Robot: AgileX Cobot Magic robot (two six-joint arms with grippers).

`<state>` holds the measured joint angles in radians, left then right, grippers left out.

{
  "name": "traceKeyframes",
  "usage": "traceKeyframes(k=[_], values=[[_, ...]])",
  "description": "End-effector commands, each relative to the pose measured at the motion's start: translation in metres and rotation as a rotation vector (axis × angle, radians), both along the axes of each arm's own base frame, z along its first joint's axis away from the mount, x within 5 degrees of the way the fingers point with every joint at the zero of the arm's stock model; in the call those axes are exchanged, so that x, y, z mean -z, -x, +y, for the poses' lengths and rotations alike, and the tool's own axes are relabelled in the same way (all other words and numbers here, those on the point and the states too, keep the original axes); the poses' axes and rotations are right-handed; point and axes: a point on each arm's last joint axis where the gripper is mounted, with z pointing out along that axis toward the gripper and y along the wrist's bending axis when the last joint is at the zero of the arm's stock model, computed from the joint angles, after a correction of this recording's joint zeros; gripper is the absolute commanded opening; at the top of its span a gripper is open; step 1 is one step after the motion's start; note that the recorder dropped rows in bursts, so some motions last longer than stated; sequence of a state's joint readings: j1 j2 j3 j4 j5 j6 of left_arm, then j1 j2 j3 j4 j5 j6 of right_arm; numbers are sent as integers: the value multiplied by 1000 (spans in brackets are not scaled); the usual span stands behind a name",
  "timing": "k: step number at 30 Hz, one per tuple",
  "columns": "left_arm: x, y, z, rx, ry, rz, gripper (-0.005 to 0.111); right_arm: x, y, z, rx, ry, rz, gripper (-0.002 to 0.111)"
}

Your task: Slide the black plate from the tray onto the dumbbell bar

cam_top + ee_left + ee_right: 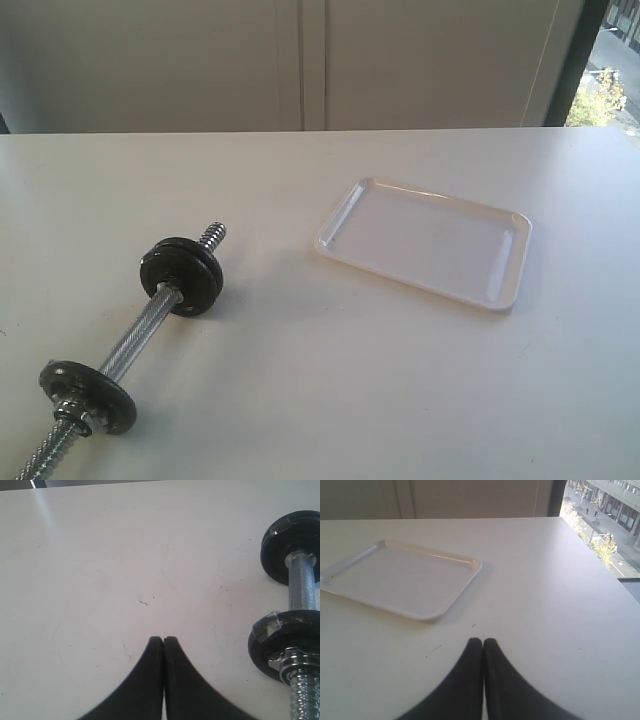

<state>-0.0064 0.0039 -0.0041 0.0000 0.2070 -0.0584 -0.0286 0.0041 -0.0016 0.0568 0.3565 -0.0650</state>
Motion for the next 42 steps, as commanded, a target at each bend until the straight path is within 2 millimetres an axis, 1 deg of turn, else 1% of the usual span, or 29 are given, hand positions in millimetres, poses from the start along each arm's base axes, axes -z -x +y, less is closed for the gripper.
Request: traceKeyframes(k=[1, 6, 13, 35, 42], values=[[1, 0, 0, -2, -13, -5, 0, -1, 0, -1, 8, 7, -15, 0], [1, 0, 3, -60, -13, -4, 0, -1, 0, -1, 4, 21, -15, 0], [1, 0, 4, -72, -13, -4, 0, -1, 0, 0, -28, 116, -14, 0], [1, 0, 4, -71, -13, -3, 0, -1, 0, 0, -28, 114, -14, 0], [1, 0, 4, -71, -13, -1, 0, -1, 0, 2, -69, 107, -17, 0]])
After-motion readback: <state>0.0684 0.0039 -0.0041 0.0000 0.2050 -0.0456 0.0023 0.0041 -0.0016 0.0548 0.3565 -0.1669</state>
